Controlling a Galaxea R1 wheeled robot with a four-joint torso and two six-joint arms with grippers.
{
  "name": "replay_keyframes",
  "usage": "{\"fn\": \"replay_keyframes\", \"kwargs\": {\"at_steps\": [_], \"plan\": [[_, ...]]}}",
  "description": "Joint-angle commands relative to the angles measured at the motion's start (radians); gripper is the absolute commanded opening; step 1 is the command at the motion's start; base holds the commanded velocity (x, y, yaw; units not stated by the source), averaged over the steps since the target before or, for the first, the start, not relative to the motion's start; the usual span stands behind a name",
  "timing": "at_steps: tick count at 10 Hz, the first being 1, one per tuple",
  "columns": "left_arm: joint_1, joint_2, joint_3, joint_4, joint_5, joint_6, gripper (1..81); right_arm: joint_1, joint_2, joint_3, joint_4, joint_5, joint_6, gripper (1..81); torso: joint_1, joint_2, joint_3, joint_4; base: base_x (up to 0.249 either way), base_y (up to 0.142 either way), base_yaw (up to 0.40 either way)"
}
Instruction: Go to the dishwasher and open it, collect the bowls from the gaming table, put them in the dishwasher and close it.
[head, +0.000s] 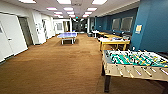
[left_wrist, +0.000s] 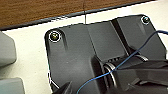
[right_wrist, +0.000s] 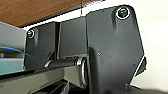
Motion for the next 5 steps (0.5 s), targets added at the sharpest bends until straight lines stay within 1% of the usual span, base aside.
{"fn": "replay_keyframes", "kwargs": {"at_steps": [1,5], "plan": [[-0.048,-0.004,-0.004,-0.001,0.049,0.0,81.1,0.049,0.005,-0.001,-0.008,-0.048,-0.006,81.1,0.0,0.0,0.0,0.0,0.0,0.0,0.0],[-0.048,-0.001,-0.004,-0.001,0.049,0.0,81.1,0.049,0.005,0.004,-0.008,-0.048,-0.006,81.1,0.0,0.0,0.0,0.0,0.0,0.0,0.0]]}}
